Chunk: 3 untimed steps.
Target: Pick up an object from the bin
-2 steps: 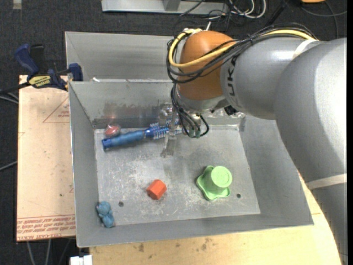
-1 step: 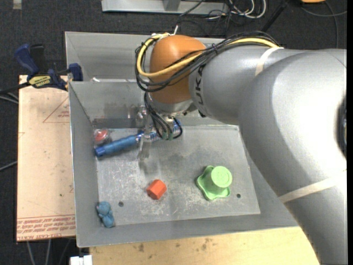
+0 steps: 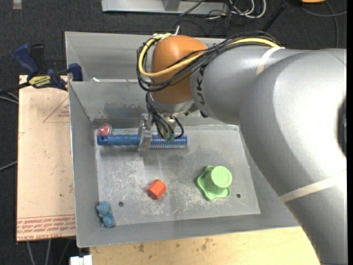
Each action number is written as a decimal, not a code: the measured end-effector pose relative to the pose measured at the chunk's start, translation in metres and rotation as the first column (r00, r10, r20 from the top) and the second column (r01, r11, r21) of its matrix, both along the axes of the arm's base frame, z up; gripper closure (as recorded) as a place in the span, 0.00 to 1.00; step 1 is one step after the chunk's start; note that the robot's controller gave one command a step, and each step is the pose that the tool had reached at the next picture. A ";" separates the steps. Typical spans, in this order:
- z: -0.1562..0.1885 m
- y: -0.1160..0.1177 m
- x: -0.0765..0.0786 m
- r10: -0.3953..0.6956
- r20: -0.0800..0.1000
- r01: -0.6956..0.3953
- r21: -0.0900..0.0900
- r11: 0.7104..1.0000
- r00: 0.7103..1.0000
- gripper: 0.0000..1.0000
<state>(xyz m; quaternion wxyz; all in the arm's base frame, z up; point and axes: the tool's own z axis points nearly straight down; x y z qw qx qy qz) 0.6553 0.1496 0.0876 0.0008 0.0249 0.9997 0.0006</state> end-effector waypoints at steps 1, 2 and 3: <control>0.085 0.011 -0.018 0.041 0.007 -0.041 0.001 0.999 0.999 1.00; 0.154 -0.014 0.004 0.010 0.010 -0.010 0.000 1.000 1.000 1.00; 0.145 0.011 -0.006 0.360 -0.001 -0.360 0.000 0.933 0.933 1.00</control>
Offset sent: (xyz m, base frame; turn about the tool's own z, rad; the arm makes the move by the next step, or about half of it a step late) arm -0.0192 0.0092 0.0803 -0.0400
